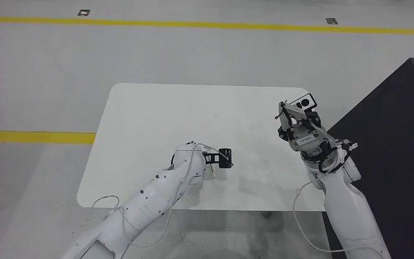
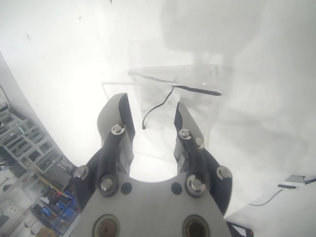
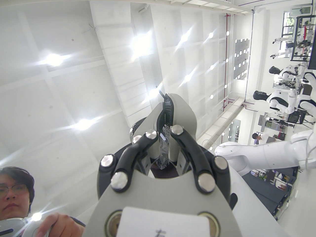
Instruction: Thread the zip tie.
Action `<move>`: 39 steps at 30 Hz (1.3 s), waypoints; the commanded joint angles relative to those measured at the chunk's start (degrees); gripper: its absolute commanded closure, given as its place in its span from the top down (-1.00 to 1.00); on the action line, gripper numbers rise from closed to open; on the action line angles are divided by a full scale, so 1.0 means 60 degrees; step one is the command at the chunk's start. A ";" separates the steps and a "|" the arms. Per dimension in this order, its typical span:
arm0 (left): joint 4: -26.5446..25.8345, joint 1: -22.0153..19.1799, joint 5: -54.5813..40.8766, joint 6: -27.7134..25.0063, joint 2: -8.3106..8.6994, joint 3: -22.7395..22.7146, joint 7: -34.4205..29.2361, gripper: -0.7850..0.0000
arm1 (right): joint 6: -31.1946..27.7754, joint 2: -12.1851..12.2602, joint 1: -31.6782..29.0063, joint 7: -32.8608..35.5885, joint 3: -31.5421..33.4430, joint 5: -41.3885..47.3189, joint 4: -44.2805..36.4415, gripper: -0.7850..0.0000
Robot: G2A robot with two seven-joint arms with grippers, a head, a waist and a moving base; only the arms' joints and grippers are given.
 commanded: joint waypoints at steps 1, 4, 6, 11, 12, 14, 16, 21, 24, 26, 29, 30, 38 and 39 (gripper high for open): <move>0.0068 -0.0089 -0.0135 0.0038 -0.0024 0.0085 -0.0037 -0.14 | 0.0000 0.0000 0.0000 0.0000 0.0000 0.0000 0.0000 -1.00; 0.0197 -0.0192 -0.0385 0.0030 -0.0036 0.0161 -0.0029 -0.17 | 0.0000 0.0000 0.0000 0.0000 0.0000 0.0000 0.0000 -1.00; 0.0255 -0.0261 -0.0505 0.0024 -0.0031 0.0221 -0.0023 -0.20 | 0.0000 0.0000 0.0000 0.0000 0.0000 0.0000 0.0000 -1.00; 0.0363 -0.0387 -0.0842 0.0018 -0.0024 0.0344 -0.0017 -0.38 | 0.0000 0.0000 0.0000 0.0000 0.0000 0.0000 0.0000 -1.00; 0.0374 -0.0407 -0.0891 0.0023 -0.0021 0.0367 -0.0022 -0.41 | 0.0000 0.0000 0.0000 0.0000 0.0000 0.0000 0.0000 -1.00; 0.0402 -0.0458 -0.1018 0.0017 -0.0015 0.0398 -0.0016 -0.43 | 0.0000 0.0000 0.0000 0.0000 0.0000 0.0000 0.0000 -1.00; 0.0400 -0.0504 -0.1071 0.0039 -0.0006 0.0436 -0.0038 -0.46 | 0.0000 0.0000 0.0000 0.0000 0.0000 0.0000 0.0000 -1.00; 0.0493 -0.0617 -0.1396 -0.0007 0.0032 0.0578 0.0007 -0.57 | 0.0000 0.0000 0.0000 0.0000 0.0000 0.0000 0.0000 -1.00; 0.0701 -0.0707 -0.1606 -0.0028 0.0045 0.0749 0.0029 -0.58 | 0.0000 0.0000 0.0000 0.0000 0.0000 0.0000 0.0000 -1.00; 0.0747 -0.0775 -0.1751 -0.0033 0.0052 0.0841 0.0033 -0.71 | 0.0000 0.0000 0.0000 0.0000 0.0000 0.0000 0.0000 -1.00; 0.0774 -0.0876 -0.1932 -0.0018 0.0060 0.0989 0.0019 -0.87 | 0.0000 0.0000 0.0000 0.0000 0.0000 0.0000 0.0000 -1.00; 0.0757 -0.0920 -0.1979 0.0004 0.0065 0.1025 -0.0003 -0.95 | 0.0000 0.0000 0.0000 0.0000 0.0000 0.0000 0.0000 -1.00; 0.0009 -0.1056 -0.2014 0.0257 0.0210 0.1071 -0.0256 -1.00 | 0.0000 0.0000 0.0000 0.0000 0.0000 0.0000 0.0000 -1.00; -0.0141 -0.1030 -0.1892 0.0311 0.0251 0.1069 -0.0310 -1.00 | 0.0000 0.0000 0.0000 0.0000 0.0000 0.0000 0.0000 -1.00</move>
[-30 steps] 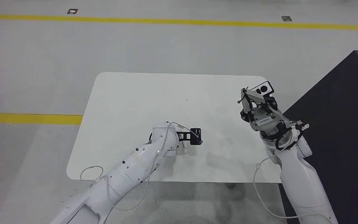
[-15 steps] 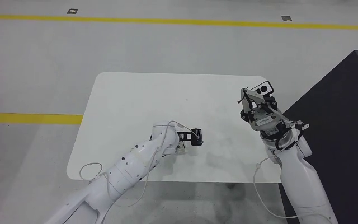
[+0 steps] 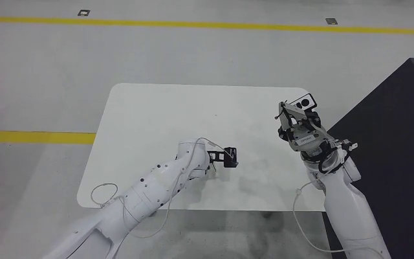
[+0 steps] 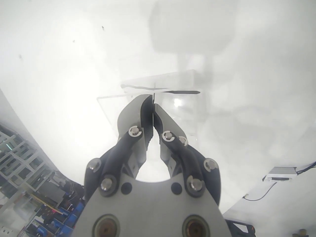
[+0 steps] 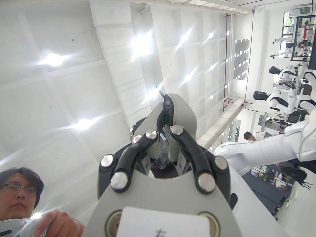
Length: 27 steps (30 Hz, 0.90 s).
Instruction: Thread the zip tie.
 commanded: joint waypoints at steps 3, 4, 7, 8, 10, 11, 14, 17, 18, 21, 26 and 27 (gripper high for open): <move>-0.0543 0.0106 0.0670 0.0222 0.0165 0.0060 -0.0220 -0.83 | 0.0000 0.0000 0.0000 0.0000 0.0000 0.0000 0.0000 -1.00; -0.0588 0.0144 0.0772 0.0183 0.0202 0.0119 -0.0181 -0.77 | 0.0000 0.0000 0.0000 0.0000 0.0000 0.0000 0.0000 -1.00; -0.0495 0.0126 0.1120 0.0201 0.0275 0.0369 -0.0199 -0.76 | 0.0000 0.0000 0.0000 0.0000 0.0000 0.0000 0.0000 -1.00; -0.0427 0.0115 0.1222 0.0243 0.0280 0.0491 -0.0241 -0.73 | 0.0000 0.0000 0.0000 0.0000 0.0000 0.0000 0.0000 -1.00; -0.0350 0.0059 0.1100 0.0183 0.0277 0.0621 -0.0181 -1.00 | 0.0000 0.0000 0.0000 0.0000 0.0000 0.0000 0.0000 -1.00; -0.0347 0.0020 0.1013 0.0157 0.0276 0.0644 -0.0155 -1.00 | 0.0000 0.0000 0.0000 0.0000 0.0000 0.0000 0.0000 -1.00; -0.0392 -0.0059 0.0903 0.0237 0.0287 0.0739 -0.0235 -0.75 | 0.0000 0.0000 0.0000 0.0000 0.0000 0.0000 0.0000 -1.00; -0.0446 -0.0130 0.0845 0.0352 0.0308 0.0837 -0.0350 -0.64 | 0.0000 0.0000 0.0000 0.0000 0.0000 0.0000 0.0000 -1.00; -0.0429 -0.0149 0.0788 0.0353 0.0315 0.0881 -0.0351 -0.62 | 0.0000 0.0000 0.0000 0.0000 0.0000 0.0000 0.0000 -1.00; -0.0377 -0.0254 0.0761 0.0443 0.0321 0.1015 -0.0441 -0.56 | 0.0000 0.0000 0.0000 0.0000 0.0000 0.0000 0.0000 -1.00; -0.0454 -0.0391 0.0555 0.0569 0.0337 0.1153 -0.0566 -0.44 | 0.0000 0.0000 0.0000 0.0000 0.0000 0.0000 0.0000 -1.00; -0.0481 -0.0410 0.0512 0.0589 0.0344 0.1186 -0.0587 -0.44 | 0.0000 0.0000 0.0000 0.0000 0.0000 0.0000 0.0000 -1.00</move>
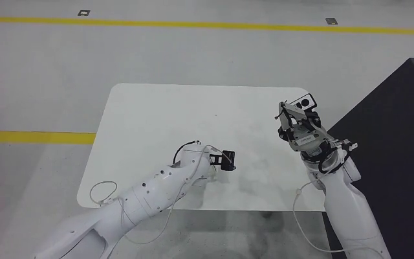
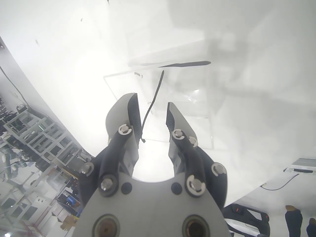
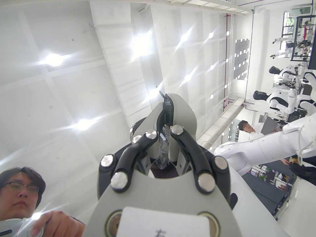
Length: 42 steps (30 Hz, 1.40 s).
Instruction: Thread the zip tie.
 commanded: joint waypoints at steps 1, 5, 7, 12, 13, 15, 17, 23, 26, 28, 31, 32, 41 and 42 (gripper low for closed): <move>-0.0041 -0.0036 -0.0082 0.0032 0.0015 0.0060 -0.0030 -0.44 | 0.0000 0.0000 0.0000 0.0000 0.0000 0.0000 0.0000 -1.00; 0.0108 -0.0148 -0.0190 0.0051 0.0022 0.0204 -0.0049 -0.44 | 0.0000 0.0000 0.0000 0.0000 0.0000 0.0000 0.0000 -1.00; 0.0194 -0.0187 -0.0264 0.0046 0.0004 0.0268 -0.0043 -0.44 | 0.0000 0.0000 0.0000 0.0000 0.0000 0.0000 0.0000 -1.00; 0.0437 -0.0257 -0.0447 0.0005 -0.0065 0.0451 -0.0003 -0.46 | 0.0000 0.0000 0.0000 0.0000 0.0000 0.0000 0.0000 -1.00; 0.0464 -0.0289 -0.0463 0.0007 -0.0081 0.0468 -0.0004 -0.46 | 0.0000 0.0000 0.0000 0.0000 0.0000 0.0000 0.0000 -1.00; 0.0521 -0.0320 -0.0490 0.0014 -0.0111 0.0498 -0.0011 -0.46 | 0.0000 0.0000 0.0000 0.0000 0.0000 0.0000 0.0000 -1.00; 0.0552 -0.0360 -0.0516 0.0018 -0.0140 0.0494 -0.0016 -0.46 | 0.0000 0.0000 0.0000 0.0000 0.0000 0.0000 0.0000 -1.00; 0.0726 -0.0408 -0.0525 0.0015 -0.0227 0.0512 -0.0012 -0.45 | 0.0000 0.0000 0.0000 0.0000 0.0000 0.0000 0.0000 -1.00; 0.0857 -0.0436 -0.0537 -0.0019 -0.0278 0.0516 0.0022 -0.47 | 0.0000 0.0000 0.0000 0.0000 0.0000 0.0000 0.0000 -1.00; 0.0971 -0.0457 -0.0530 -0.0024 -0.0307 0.0522 0.0026 -0.48 | 0.0000 0.0000 0.0000 0.0000 0.0000 0.0000 0.0000 -1.00; 0.1095 -0.0475 -0.0549 -0.0070 -0.0355 0.0556 0.0073 -0.51 | 0.0000 0.0000 0.0000 0.0000 0.0000 0.0000 0.0000 -1.00; 0.1126 -0.0483 -0.0548 -0.0078 -0.0372 0.0564 0.0081 -0.51 | 0.0000 0.0000 0.0000 0.0000 0.0000 0.0000 0.0000 -1.00; 0.1535 -0.0507 -0.0653 -0.0157 -0.0510 0.0631 0.0160 -0.79 | 0.0000 0.0000 0.0000 0.0000 0.0000 0.0000 0.0000 -1.00; 0.1564 -0.0519 -0.0673 -0.0173 -0.0524 0.0629 0.0175 -0.78 | 0.0000 0.0000 0.0000 0.0000 0.0000 0.0000 0.0000 -1.00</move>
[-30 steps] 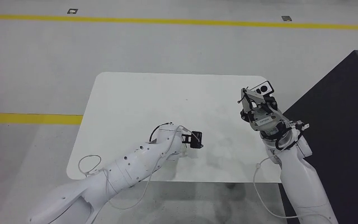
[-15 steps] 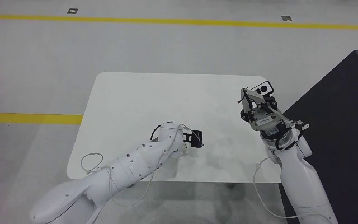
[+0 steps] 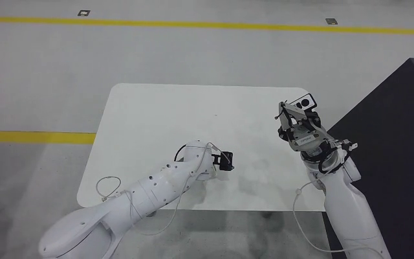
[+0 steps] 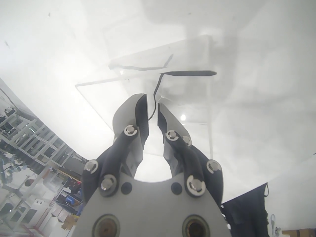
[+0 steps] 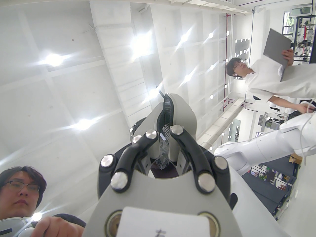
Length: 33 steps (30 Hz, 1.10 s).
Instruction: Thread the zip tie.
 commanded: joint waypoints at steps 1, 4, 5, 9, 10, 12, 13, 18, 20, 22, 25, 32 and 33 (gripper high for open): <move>0.0052 -0.0026 -0.0028 -0.0021 -0.0026 -0.0010 0.0022 -0.78 | 0.0000 0.0000 0.0000 0.0000 0.0000 0.0000 0.0000 -1.00; 0.0139 -0.0044 -0.0071 -0.0034 -0.0067 -0.0018 0.0035 -0.79 | 0.0000 0.0000 0.0000 0.0000 0.0000 0.0000 0.0000 -1.00; 0.0164 -0.0056 -0.0079 -0.0037 -0.0080 -0.0017 0.0038 -0.79 | 0.0000 0.0000 0.0000 0.0000 0.0000 0.0000 0.0000 -1.00; 0.0265 -0.0085 -0.0164 -0.0060 -0.0122 -0.0046 0.0061 -0.98 | 0.0000 0.0000 0.0000 0.0000 0.0000 0.0000 0.0000 -1.00; 0.0279 -0.0096 -0.0166 -0.0064 -0.0130 -0.0050 0.0065 -1.00 | 0.0000 0.0000 0.0000 0.0000 0.0000 0.0000 0.0000 -1.00; 0.0342 -0.0076 -0.0180 -0.0073 -0.0141 -0.0034 0.0074 -1.00 | 0.0000 0.0000 0.0000 0.0000 0.0000 0.0000 0.0000 -1.00; 0.0345 -0.0081 -0.0186 -0.0076 -0.0145 -0.0034 0.0077 -1.00 | 0.0000 0.0000 0.0000 0.0000 0.0000 0.0000 0.0000 -1.00; 0.0112 -0.0006 -0.0202 -0.0044 -0.0132 -0.0056 0.0045 -1.00 | 0.0000 0.0000 0.0000 0.0000 0.0000 0.0000 0.0000 -1.00; -0.0168 0.0044 -0.0167 0.0043 -0.0076 -0.0096 -0.0042 -1.00 | 0.0000 0.0000 0.0000 0.0000 0.0000 0.0000 0.0000 -1.00; -0.0602 0.0141 -0.0104 0.0195 0.0009 -0.0118 -0.0195 -1.00 | 0.0000 0.0000 0.0000 0.0000 0.0000 0.0000 0.0000 -1.00; -0.1381 0.0319 0.0051 0.0464 0.0193 -0.0187 -0.0463 -1.00 | 0.0000 0.0000 0.0000 0.0000 0.0000 0.0000 0.0000 -1.00; -0.3343 0.1066 0.0982 0.1376 0.0725 -0.0979 -0.1185 -1.00 | 0.0000 0.0000 0.0000 0.0000 0.0000 0.0000 0.0000 -1.00; -0.3612 0.1204 0.1183 0.1491 0.0823 -0.1167 -0.1262 -1.00 | 0.0000 0.0000 0.0000 0.0000 0.0000 0.0000 0.0000 -1.00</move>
